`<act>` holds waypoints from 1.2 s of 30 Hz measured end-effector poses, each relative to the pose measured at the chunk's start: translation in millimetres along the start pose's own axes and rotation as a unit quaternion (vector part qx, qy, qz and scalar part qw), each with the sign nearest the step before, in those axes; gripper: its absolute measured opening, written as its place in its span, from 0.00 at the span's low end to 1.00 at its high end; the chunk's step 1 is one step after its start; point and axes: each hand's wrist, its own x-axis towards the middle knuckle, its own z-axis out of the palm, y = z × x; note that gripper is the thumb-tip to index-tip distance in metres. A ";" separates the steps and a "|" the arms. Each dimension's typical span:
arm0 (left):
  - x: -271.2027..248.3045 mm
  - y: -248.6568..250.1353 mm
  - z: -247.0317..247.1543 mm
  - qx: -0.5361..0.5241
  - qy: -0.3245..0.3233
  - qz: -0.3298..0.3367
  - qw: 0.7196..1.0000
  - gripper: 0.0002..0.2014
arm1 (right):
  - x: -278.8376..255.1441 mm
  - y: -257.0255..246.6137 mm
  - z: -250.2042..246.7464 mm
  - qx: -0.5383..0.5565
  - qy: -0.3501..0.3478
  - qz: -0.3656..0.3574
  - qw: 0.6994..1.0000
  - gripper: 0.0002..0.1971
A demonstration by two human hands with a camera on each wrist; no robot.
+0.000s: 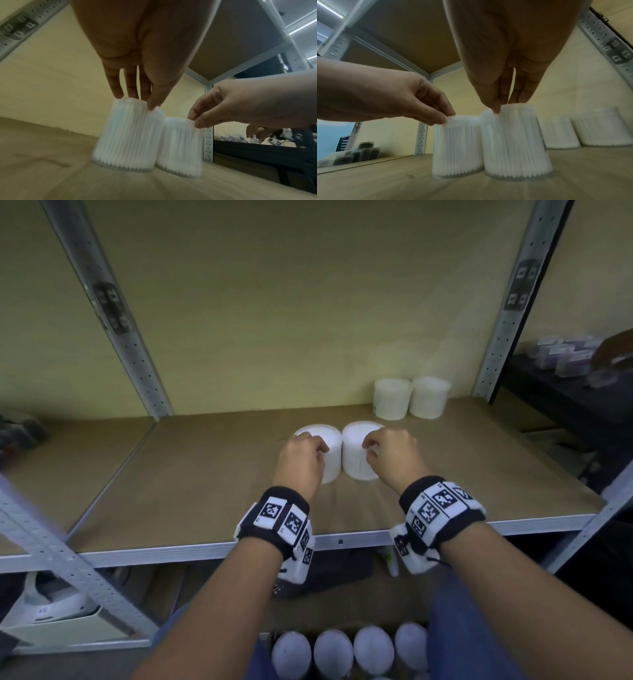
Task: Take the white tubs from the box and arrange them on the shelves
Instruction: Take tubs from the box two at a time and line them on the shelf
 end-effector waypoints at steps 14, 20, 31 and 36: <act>92.9 -22.7 31.9 -0.005 -0.016 -0.031 0.999 0.13 | 107.0 8.9 33.6 0.021 -0.003 0.028 0.999 0.16; 121.8 -30.8 42.9 0.000 -0.015 -0.029 0.999 0.13 | 136.0 12.0 40.3 0.022 -0.006 0.027 0.999 0.15; 163.1 -38.5 59.9 -0.006 -0.013 -0.045 0.999 0.13 | 176.5 16.1 47.2 0.016 -0.028 0.027 0.999 0.16; 172.9 -42.6 61.7 -0.001 -0.043 -0.035 0.998 0.15 | 186.7 17.7 50.7 0.017 -0.021 0.037 0.999 0.15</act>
